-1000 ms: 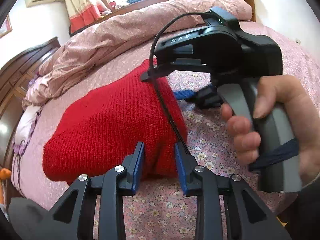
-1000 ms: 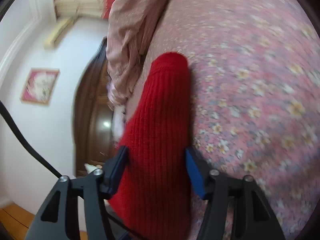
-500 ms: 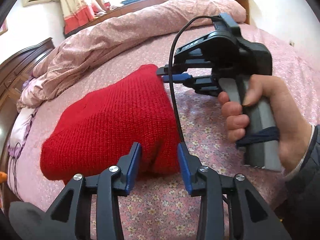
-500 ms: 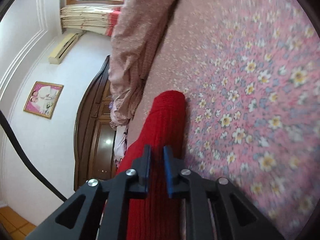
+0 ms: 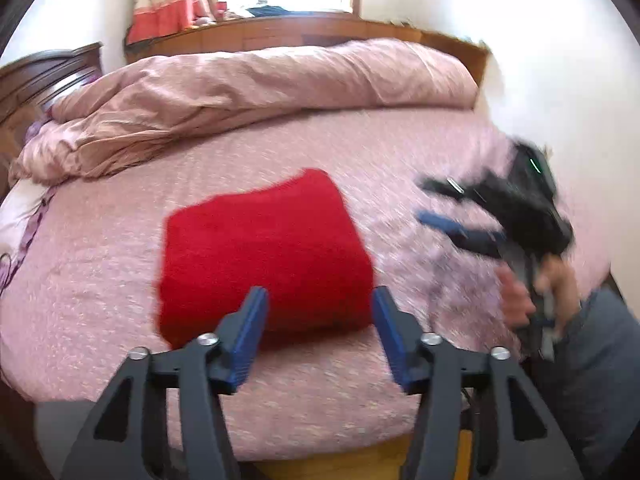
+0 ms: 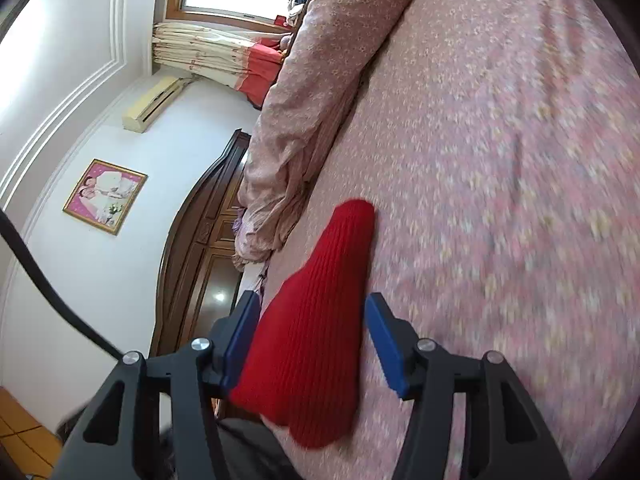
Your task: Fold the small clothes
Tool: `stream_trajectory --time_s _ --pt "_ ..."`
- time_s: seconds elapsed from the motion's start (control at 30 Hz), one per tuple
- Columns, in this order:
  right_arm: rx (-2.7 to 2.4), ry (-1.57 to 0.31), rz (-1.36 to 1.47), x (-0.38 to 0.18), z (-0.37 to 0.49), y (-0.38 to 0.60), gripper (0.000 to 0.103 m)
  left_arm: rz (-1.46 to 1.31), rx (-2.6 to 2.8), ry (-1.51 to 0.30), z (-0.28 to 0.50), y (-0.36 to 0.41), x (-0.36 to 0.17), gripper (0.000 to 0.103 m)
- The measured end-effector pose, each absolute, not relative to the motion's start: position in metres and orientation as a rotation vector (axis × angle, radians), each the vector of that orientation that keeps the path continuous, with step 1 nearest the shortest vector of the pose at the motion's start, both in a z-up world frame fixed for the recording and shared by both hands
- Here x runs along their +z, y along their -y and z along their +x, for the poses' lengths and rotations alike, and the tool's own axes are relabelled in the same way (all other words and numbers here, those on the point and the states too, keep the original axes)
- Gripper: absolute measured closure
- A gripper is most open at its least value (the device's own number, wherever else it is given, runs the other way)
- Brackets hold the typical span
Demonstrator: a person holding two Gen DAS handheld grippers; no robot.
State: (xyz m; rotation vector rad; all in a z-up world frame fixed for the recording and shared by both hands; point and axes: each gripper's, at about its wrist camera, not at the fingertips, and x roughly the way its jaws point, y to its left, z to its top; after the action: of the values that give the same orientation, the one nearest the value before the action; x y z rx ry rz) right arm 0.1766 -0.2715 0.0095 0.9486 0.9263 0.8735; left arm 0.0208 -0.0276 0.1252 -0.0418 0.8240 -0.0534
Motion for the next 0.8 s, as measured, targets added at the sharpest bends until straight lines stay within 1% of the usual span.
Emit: stream_trajectory --time_s 0.03,0.07,0.1,0.13,0.17,0.2,0.27,0.33,0.43,0.53,0.6,0.63,0.67,0.7,0.73,0.8 --pt "0.889 -0.921 0.941 0.012 0.167 0.272 0.044 -0.042 -0.024 -0.817 0.023 0.015 0.129 0.050" --pt "0.905 -0.920 0.928 0.013 0.161 0.271 0.046 -0.038 0.010 -0.814 0.028 -0.001 0.131 0.050" --pt "0.928 -0.922 0.903 0.015 0.151 0.271 0.055 -0.038 0.034 -0.812 0.033 -0.012 0.132 0.050" --pt "0.945 -0.923 0.873 0.019 0.144 0.266 0.061 -0.049 0.054 -0.808 0.039 -0.025 0.132 0.050" --pt "0.966 -0.921 0.824 0.026 0.136 0.258 0.071 -0.074 0.071 -0.810 0.045 -0.039 0.131 0.050" --pt "0.980 -0.918 0.792 0.030 0.131 0.251 0.076 -0.105 0.079 -0.814 0.052 -0.052 0.128 0.050" --pt "1.012 -0.903 0.718 0.038 0.121 0.238 0.079 -0.151 0.077 -0.817 0.062 -0.067 0.121 0.050" --pt "1.041 -0.883 0.674 0.044 0.116 0.224 0.079 -0.176 0.083 -0.820 0.071 -0.076 0.110 0.050" --pt "1.086 -0.873 0.666 0.040 0.118 0.208 0.079 -0.189 0.082 -0.844 0.082 -0.079 0.084 0.050" --pt "1.082 -0.853 0.702 0.031 0.128 0.194 0.083 -0.164 0.100 -0.882 0.091 -0.079 0.054 0.050" --pt "1.093 -0.923 0.710 0.017 0.138 0.174 0.086 -0.152 0.129 -0.921 0.094 -0.083 0.033 0.048" --pt "1.086 -0.980 0.673 0.009 0.141 0.162 0.103 -0.152 0.151 -0.925 0.094 -0.086 0.024 0.044" --pt "1.079 -1.013 0.617 0.001 0.142 0.152 0.103 -0.160 0.175 -0.905 0.092 -0.092 0.018 0.032" --pt "1.091 -1.003 0.612 -0.003 0.140 0.149 0.103 -0.173 0.193 -0.885 0.090 -0.098 0.016 0.027" --pt "1.090 -0.995 0.625 -0.003 0.140 0.151 0.103 -0.197 0.204 -0.879 0.090 -0.105 0.013 0.024" --pt "1.081 -1.006 0.656 -0.005 0.139 0.157 0.103 -0.294 0.177 -0.888 0.092 -0.117 0.009 0.024"
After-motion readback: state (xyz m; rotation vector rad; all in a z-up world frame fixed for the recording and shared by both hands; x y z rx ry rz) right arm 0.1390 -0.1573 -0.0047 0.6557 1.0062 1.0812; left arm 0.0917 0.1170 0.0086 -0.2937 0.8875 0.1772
